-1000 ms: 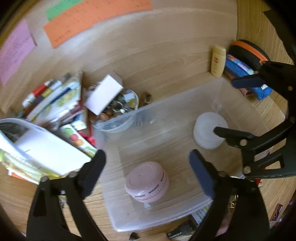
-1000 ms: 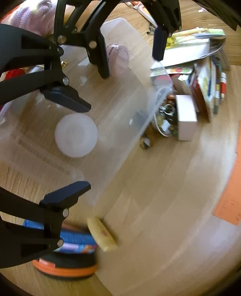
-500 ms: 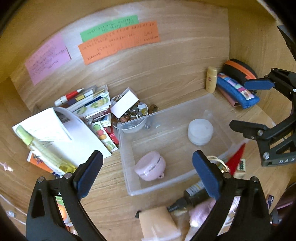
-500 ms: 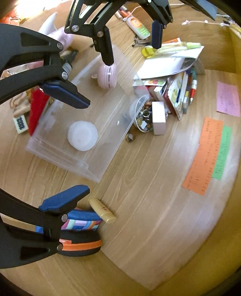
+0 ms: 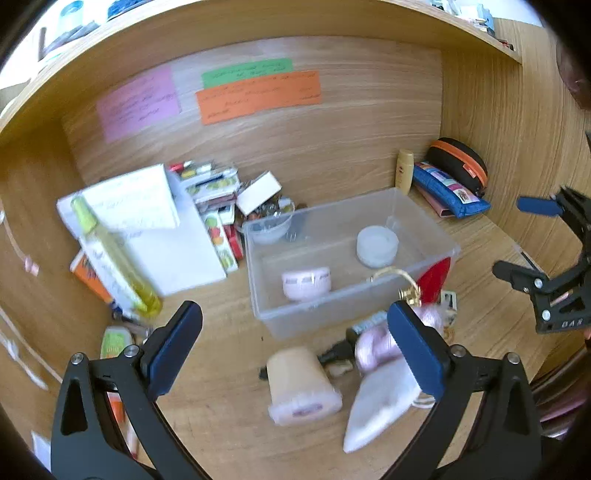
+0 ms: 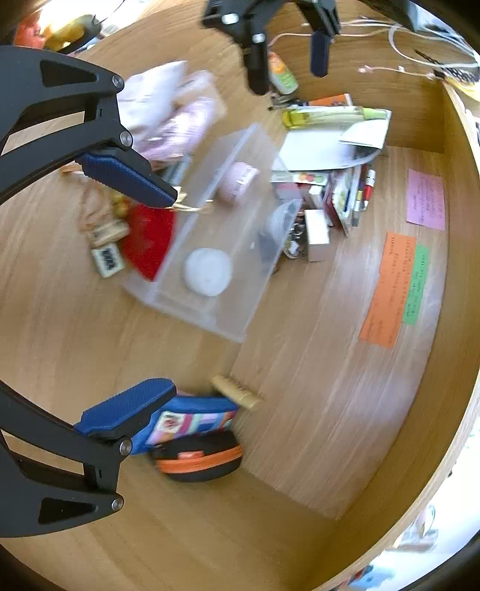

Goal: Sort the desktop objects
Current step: 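Withdraw both tools from the box toward the items on the desk, then grasp the white drawstring pouch with left tool while right tool grasps blue Max card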

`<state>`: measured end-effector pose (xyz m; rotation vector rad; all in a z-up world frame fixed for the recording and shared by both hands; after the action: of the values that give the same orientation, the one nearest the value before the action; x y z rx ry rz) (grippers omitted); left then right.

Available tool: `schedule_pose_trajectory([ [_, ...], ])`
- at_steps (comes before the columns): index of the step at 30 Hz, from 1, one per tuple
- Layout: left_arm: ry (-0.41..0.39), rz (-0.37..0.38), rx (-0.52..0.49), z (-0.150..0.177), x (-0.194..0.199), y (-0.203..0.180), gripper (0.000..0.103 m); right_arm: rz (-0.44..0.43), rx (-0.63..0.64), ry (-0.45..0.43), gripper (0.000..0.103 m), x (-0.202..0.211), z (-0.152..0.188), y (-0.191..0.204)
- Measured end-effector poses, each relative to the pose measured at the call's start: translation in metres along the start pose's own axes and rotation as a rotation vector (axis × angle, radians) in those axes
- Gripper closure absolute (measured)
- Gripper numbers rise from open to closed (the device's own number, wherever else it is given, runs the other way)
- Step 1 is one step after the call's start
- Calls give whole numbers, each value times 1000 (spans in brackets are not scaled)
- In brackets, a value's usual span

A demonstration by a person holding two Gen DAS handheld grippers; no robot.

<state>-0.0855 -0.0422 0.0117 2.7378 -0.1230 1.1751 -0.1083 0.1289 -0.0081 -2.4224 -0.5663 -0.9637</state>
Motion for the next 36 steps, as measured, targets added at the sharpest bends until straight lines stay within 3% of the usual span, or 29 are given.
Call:
schedule_pose_trajectory([
  [10, -19, -24, 109, 61, 6, -10, 1, -42, -63, 12, 11, 6, 89, 19],
  [14, 14, 22, 156, 83, -2, -20, 1, -123, -97, 56, 11, 1, 123, 27],
  [18, 50, 10, 188, 98, -14, -29, 1, -146, -100, 99, 12, -4, 149, 34],
  [30, 129, 8, 215, 109, -56, -57, 1, -166, -76, 123, 21, -11, 171, 44],
  [36, 147, 21, 194, 103, -67, -70, 1, -236, -107, 113, 46, -14, 169, 39],
])
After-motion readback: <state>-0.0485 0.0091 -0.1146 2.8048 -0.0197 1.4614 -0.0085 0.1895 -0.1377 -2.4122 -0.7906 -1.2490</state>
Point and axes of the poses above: each gripper's, at about its wrist camera, not at the fingertips, and x roughly against the way its jaws point, y to its left, z to its underside, the point moved 4 cm from there along -x, roughly the way its jaws point, and after that the axes turned 6 degrees about y, right-handed, at the moved point
